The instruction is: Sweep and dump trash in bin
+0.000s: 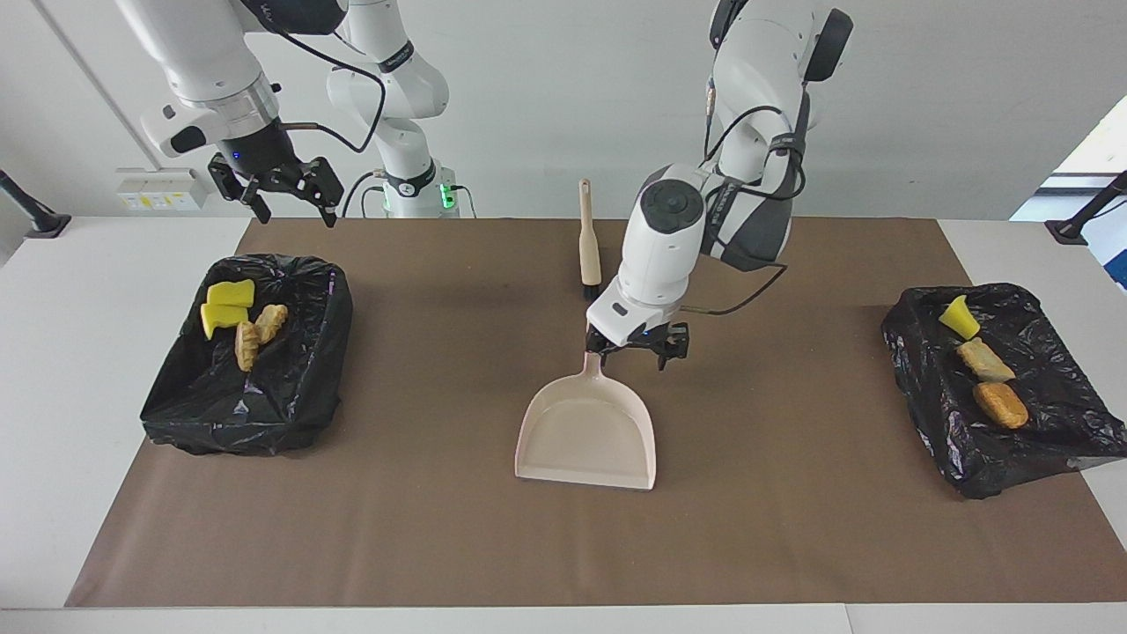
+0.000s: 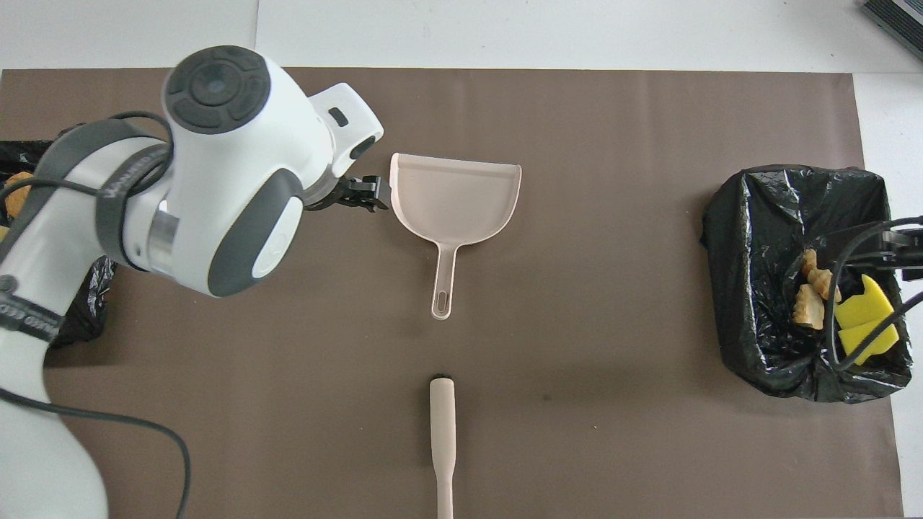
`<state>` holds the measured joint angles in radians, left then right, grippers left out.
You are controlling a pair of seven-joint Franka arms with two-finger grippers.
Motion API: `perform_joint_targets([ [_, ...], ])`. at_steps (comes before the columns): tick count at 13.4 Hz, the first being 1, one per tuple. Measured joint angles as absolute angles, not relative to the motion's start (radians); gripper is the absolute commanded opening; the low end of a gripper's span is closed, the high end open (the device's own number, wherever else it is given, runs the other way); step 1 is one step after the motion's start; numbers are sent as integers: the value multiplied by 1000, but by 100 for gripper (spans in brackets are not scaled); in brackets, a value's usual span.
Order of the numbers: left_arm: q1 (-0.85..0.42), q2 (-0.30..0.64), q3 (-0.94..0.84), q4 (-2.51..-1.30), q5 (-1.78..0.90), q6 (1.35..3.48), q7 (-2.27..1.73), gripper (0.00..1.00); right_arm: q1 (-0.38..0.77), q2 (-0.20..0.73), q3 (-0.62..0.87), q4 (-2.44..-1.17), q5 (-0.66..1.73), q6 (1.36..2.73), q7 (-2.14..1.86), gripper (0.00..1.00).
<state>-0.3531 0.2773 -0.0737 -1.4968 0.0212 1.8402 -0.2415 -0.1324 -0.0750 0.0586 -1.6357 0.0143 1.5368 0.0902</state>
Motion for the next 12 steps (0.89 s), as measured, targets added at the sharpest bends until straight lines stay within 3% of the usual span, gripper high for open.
perform_joint_targets([
  [5,-229,35,-70,-1616,21,1691,-38,100,-133,-75,70,-1636,14,1537,90,100],
  [9,-189,-31,-69,-1609,19,1627,1,100,-61,-72,64,-1636,13,1536,90,100],
  [12,-165,-38,-64,-1536,14,1516,59,100,-1,-71,23,-1636,2,1536,90,100],
])
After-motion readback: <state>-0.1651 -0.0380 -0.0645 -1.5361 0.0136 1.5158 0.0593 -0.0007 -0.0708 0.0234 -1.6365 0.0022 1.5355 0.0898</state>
